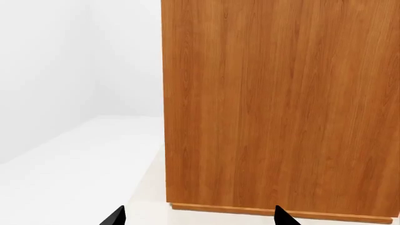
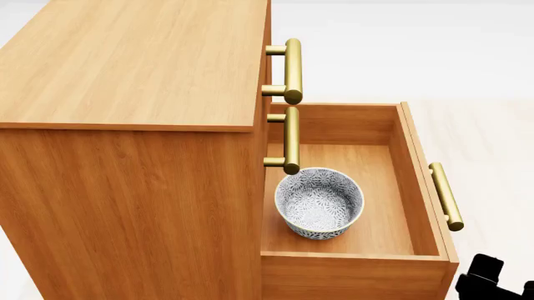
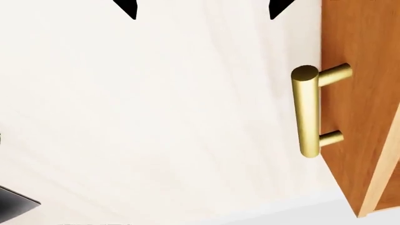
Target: Put the bowl in the bottom drawer of the cabinet and close it.
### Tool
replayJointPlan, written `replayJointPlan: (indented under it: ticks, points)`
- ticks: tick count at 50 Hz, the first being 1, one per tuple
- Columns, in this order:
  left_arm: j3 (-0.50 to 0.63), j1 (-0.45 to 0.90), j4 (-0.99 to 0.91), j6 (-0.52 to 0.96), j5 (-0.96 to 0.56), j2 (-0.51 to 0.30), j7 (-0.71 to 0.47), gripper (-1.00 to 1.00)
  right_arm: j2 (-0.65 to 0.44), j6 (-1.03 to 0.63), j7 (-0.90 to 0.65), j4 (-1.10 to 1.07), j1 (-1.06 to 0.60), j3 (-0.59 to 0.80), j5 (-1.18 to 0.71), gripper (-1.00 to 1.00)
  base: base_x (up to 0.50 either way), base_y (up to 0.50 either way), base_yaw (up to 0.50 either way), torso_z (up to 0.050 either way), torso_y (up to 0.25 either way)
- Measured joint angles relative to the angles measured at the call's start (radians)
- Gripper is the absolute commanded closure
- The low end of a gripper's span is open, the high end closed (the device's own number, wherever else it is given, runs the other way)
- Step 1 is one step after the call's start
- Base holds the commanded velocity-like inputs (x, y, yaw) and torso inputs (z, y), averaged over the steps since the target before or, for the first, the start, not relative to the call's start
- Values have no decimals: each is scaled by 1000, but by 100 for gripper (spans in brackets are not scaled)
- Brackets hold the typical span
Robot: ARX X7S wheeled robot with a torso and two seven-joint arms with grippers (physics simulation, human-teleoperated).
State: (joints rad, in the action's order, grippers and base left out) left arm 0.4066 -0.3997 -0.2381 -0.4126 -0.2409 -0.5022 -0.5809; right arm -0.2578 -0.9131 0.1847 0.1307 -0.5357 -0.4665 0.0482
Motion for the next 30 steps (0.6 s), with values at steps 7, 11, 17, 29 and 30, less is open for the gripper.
replayJointPlan:
  ticks: [7,11,17,29,30]
  points:
    - [1,0,-1,0,0,-1,-1,-100,5,9,-1,7,0,15,1,-100,0,0,0,0,0]
    - [1,0,-1,0,-1,-1,-1,-100,8,13,-1,10,1,23,0,-100,0,0,0,0,0]
    - [2,1,0,-1,-2,-1,-1,-100,11,19,-1,14,2,32,-1,-100,0,0,0,0,0]
    - [2,5,7,-5,-5,-1,1,-100,19,24,1,17,3,51,-5,-100,0,0,0,0,0]
    - [3,5,7,-5,-5,0,1,-100,20,24,0,17,3,52,-5,-100,0,0,0,0,0]
